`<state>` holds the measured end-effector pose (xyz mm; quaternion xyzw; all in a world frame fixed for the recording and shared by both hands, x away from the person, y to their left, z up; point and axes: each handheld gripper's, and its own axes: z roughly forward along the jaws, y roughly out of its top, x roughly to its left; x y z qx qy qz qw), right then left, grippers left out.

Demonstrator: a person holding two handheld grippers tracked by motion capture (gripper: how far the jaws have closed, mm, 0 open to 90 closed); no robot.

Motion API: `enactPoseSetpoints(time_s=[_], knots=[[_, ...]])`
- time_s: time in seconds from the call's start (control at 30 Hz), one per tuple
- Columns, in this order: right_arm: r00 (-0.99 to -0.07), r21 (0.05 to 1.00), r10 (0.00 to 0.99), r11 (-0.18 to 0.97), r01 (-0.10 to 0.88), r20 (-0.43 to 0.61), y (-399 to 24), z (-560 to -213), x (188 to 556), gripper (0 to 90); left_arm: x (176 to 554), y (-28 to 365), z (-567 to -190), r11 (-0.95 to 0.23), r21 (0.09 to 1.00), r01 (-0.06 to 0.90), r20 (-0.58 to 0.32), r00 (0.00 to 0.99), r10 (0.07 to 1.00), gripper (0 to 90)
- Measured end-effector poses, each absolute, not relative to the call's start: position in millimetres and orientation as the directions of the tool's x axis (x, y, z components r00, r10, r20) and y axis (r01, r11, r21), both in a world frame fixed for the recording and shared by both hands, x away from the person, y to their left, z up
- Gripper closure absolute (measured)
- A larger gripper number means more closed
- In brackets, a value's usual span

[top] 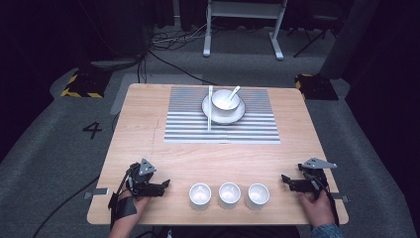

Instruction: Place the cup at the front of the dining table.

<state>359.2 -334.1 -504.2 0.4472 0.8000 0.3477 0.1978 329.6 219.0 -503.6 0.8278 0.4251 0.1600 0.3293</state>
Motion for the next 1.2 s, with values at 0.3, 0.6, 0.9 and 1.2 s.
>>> enactPoseSetpoints(time_s=[0.3,0.6,0.9,1.2], knots=[[-0.522,0.734,0.853,0.357,0.578,-0.005,-334.0,-504.3,359.2,13.5,328.9,220.4,-503.7,-0.411,0.682,0.605,-0.021,0.578,0.816,14.8],[-0.522,0.733,0.853,0.358,0.578,-0.005,-334.0,-504.2,359.1,13.5,330.0,219.8,-503.8,-0.397,0.682,0.614,-0.027,0.563,0.826,14.1],[-0.524,0.733,0.852,0.361,0.576,-0.008,-334.1,-504.2,359.0,13.5,326.4,224.8,-497.9,-0.376,0.729,0.572,-0.03,0.575,0.817,16.3],[-0.524,0.733,0.852,0.361,0.576,-0.008,-334.1,-504.2,359.0,13.6,309.4,227.2,-476.3,-0.203,0.852,0.483,-0.144,0.589,0.795,16.3]])
